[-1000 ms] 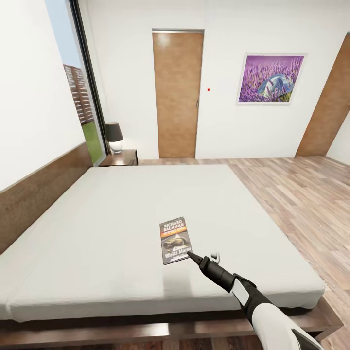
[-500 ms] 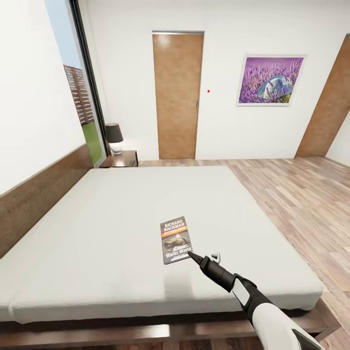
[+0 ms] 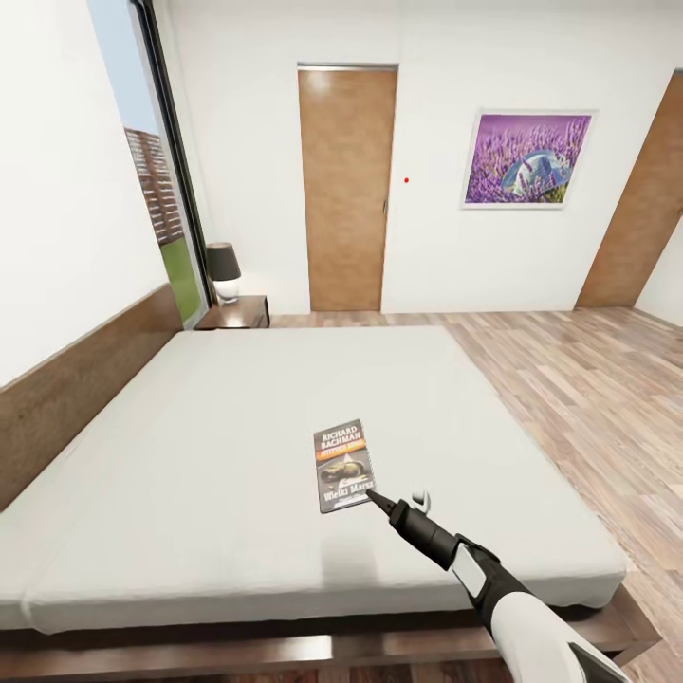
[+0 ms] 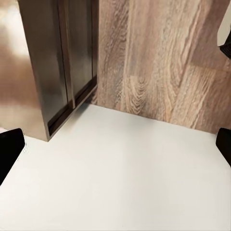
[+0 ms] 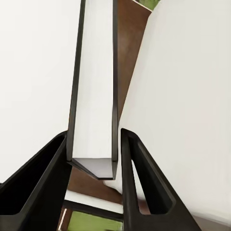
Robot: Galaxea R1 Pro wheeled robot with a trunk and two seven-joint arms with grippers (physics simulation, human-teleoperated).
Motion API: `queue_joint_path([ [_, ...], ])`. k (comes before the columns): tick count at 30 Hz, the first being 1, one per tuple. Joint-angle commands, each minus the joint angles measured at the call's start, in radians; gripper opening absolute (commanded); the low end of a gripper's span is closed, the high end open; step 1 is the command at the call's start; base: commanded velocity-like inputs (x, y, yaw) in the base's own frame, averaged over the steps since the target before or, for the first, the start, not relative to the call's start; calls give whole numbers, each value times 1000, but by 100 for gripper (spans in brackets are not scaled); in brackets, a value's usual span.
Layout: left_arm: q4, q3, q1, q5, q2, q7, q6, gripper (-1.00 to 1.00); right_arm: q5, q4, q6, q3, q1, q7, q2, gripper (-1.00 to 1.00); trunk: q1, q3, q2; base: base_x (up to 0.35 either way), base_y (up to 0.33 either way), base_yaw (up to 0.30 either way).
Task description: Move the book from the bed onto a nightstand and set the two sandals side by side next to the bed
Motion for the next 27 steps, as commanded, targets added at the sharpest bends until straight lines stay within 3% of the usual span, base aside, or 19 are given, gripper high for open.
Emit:
queue_joint_path([
  [1, -3, -5, 0, 7, 1, 3, -1, 100, -6, -1, 7, 0, 0, 1, 0, -100, -4, 2, 7, 0, 0, 0],
  [11, -14, -5, -13, 7, 31, 7, -29, 100, -6, 0, -4, 4, 0, 0, 1, -100, -42, 34, 77, 0, 0, 0],
  [17, -23, -5, -69, 7, 45, 9, -39, 100, -5, 0, -6, 5, 0, -1, 1, -100, -65, 53, 119, 0, 0, 0],
  [27, -31, -8, -111, 4, 45, 9, -43, 100, -5, 0, -7, 6, 0, -1, 1, -100, -104, 84, 189, 0, 0, 0],
])
